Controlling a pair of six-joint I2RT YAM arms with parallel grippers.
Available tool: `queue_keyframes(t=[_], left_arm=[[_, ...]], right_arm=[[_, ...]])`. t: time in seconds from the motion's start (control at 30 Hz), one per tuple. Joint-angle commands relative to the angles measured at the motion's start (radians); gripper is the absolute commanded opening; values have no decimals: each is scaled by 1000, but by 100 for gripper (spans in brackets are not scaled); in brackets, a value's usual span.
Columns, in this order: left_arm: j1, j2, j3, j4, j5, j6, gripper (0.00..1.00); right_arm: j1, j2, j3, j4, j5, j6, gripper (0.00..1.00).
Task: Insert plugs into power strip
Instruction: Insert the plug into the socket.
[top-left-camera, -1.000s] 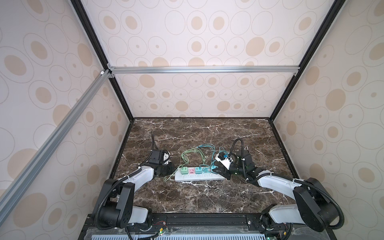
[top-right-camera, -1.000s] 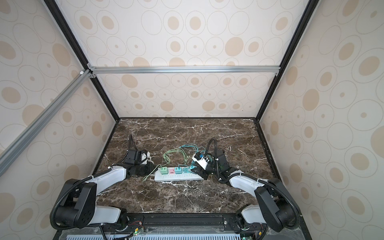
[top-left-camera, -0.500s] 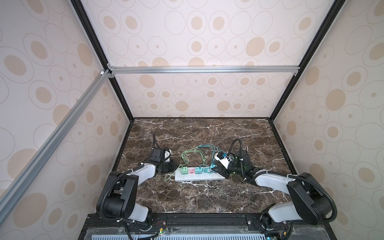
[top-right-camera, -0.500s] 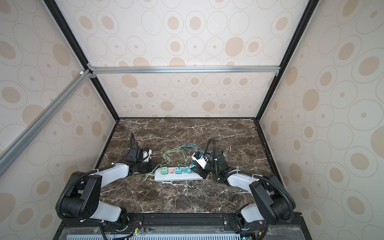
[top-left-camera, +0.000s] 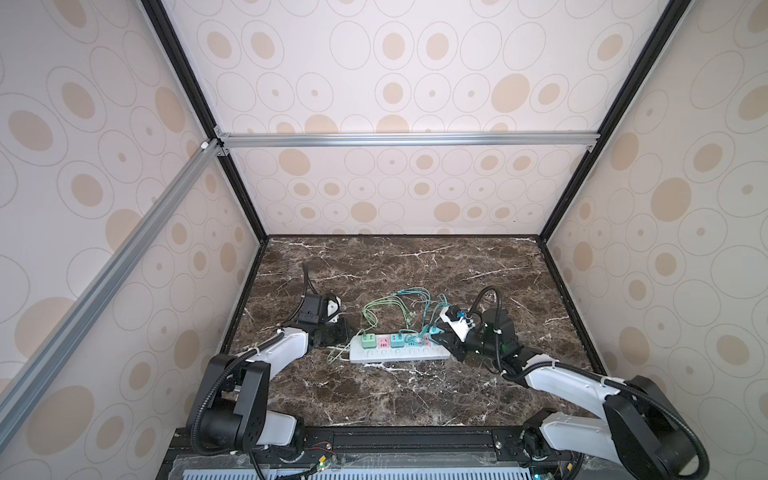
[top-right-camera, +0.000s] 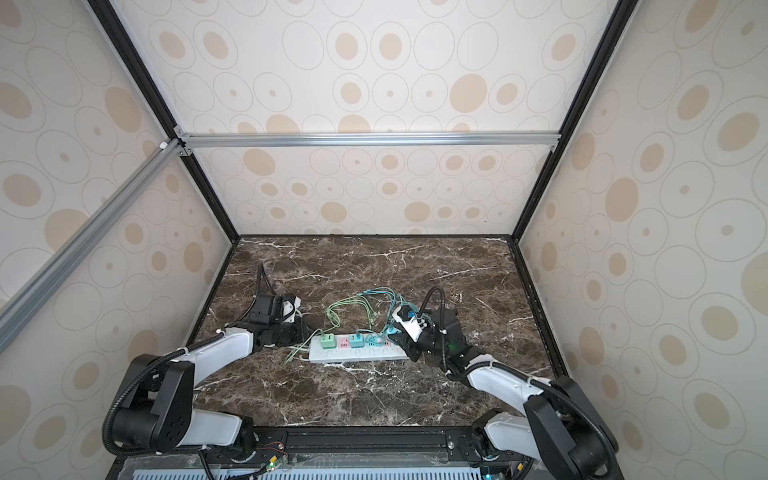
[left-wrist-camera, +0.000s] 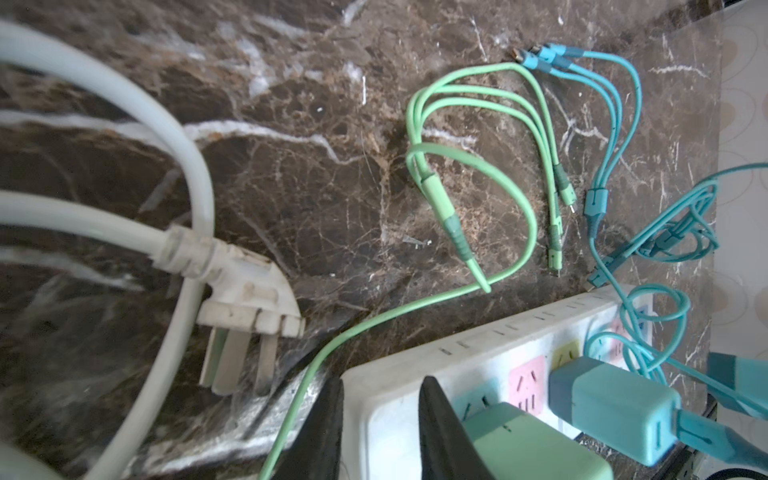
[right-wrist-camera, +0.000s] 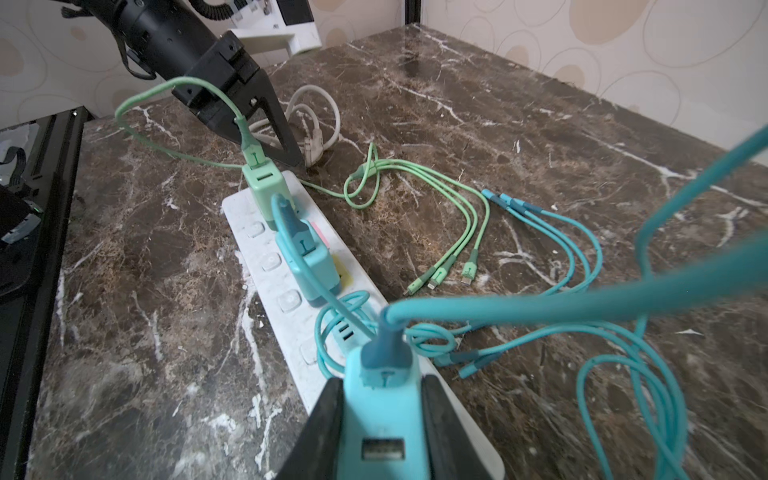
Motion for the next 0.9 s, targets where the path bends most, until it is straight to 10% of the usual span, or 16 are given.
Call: queue_keyframes(t=[0.0, 0.87], left_arm=[[4, -9, 68, -70, -25, 50, 35], [4, 15, -3, -70, 82, 53, 38]], right_arm=[[7, -39, -28, -40, 4, -5, 0], [78, 286, 102, 137, -144, 0, 0]])
